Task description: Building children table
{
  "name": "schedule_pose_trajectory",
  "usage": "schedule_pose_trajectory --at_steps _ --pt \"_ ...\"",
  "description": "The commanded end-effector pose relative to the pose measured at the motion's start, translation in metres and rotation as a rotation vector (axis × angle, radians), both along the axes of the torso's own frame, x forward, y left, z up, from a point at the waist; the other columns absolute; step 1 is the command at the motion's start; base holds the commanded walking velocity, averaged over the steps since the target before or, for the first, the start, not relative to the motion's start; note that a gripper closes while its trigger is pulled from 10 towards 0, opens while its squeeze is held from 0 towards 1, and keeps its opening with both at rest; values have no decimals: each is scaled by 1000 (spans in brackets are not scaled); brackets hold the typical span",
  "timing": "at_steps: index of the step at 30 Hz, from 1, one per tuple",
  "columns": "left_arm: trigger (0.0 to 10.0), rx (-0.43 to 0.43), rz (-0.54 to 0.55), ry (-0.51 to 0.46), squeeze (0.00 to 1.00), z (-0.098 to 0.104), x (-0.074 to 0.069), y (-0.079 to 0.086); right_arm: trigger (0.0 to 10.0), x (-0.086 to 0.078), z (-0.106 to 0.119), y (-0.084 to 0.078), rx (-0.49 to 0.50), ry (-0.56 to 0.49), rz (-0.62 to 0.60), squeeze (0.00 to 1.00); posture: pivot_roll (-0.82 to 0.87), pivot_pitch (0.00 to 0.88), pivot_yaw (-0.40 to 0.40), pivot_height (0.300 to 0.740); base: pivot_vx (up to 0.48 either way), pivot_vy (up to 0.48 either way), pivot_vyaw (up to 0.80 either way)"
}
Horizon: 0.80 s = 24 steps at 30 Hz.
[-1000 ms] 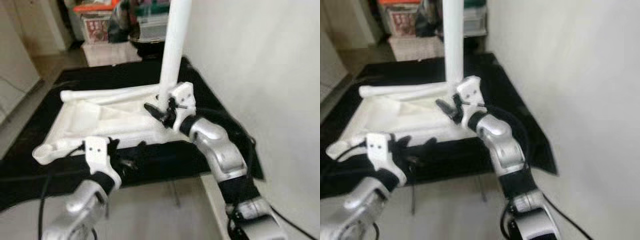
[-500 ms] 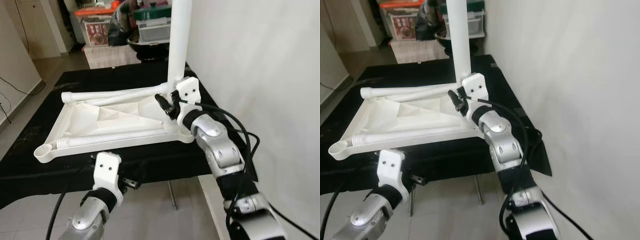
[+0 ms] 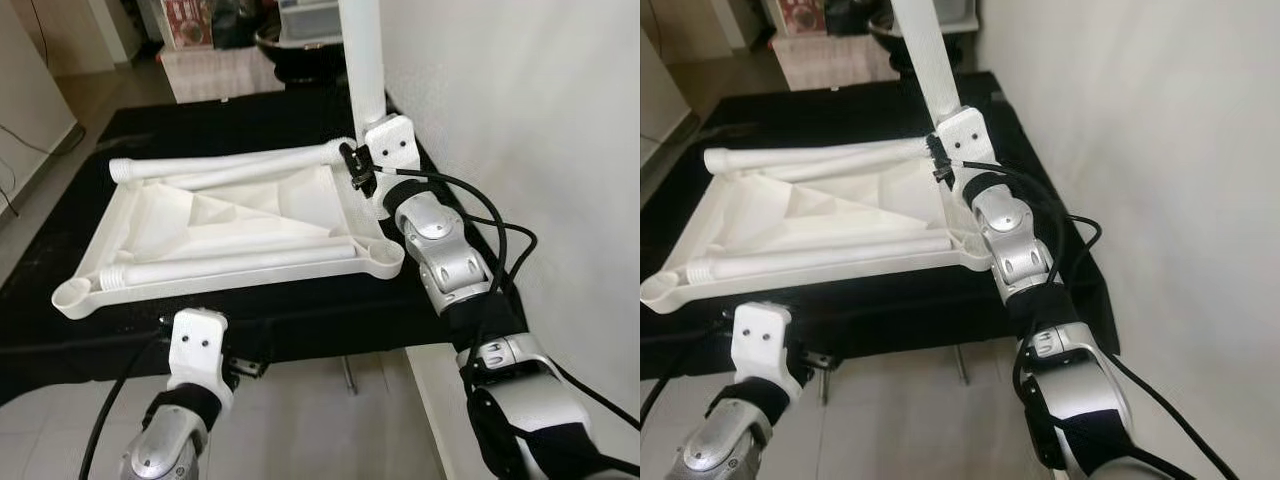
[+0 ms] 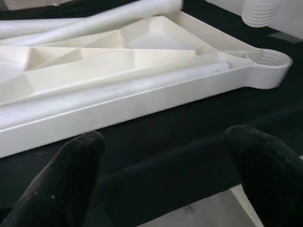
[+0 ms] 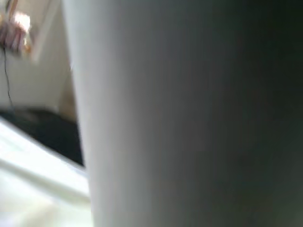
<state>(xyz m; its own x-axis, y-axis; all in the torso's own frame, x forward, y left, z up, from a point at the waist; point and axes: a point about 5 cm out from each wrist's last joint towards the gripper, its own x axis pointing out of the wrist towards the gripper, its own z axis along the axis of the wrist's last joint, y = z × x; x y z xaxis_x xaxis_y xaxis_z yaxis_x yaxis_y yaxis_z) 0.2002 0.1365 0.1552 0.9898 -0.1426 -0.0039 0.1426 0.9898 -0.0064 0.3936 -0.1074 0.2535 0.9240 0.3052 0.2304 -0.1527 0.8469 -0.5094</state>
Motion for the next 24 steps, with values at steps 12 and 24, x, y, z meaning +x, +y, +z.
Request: schedule_pose_trajectory --at_steps 12,24 --pt "10000 19 25 14 0 7 -16 -4 10000 3 -8 9 -41 61 62 0 100 269 5 740 0 0 0" --pt "10000 20 38 21 0 7 -12 -3 10000 -22 4 51 480 327 577 0 82 248 -2 740 0 0 0"
